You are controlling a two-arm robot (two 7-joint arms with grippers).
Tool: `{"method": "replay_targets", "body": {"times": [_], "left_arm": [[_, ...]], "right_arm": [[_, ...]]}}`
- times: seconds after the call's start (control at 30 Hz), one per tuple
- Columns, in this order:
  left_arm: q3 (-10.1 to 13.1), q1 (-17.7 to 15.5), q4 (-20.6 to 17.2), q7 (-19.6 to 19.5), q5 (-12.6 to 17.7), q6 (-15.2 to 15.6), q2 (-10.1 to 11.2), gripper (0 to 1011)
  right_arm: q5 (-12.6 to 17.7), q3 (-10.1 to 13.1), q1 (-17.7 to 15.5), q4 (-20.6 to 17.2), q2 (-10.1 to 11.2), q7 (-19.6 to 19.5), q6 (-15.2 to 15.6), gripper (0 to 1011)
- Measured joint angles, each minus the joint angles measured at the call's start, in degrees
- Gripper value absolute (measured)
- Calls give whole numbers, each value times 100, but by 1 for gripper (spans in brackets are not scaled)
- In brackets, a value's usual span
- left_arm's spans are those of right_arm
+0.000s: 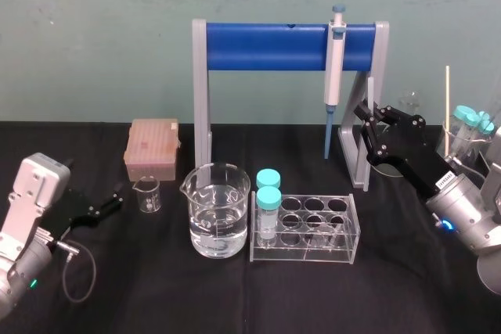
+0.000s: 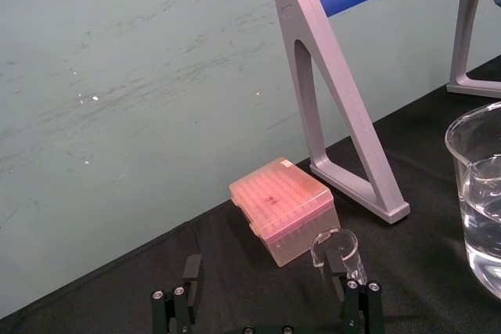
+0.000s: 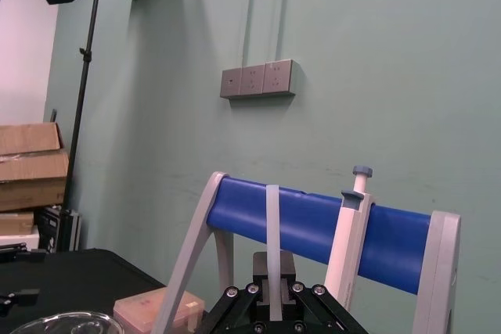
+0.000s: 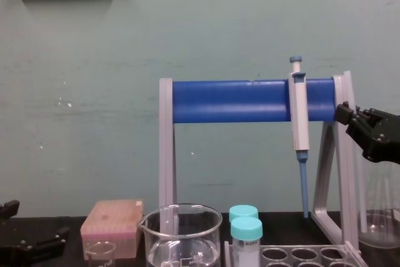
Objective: Pick up the stirring rod with one hand, then place it down.
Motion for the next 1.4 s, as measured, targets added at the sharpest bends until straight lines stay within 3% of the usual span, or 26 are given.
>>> {"method": "replay_targets", "body": {"times": [1.4], "left_arm": [[0, 0, 0, 0, 0, 0, 0, 1000]], "right_arm": [[0, 0, 0, 0, 0, 0, 0, 72]]}}
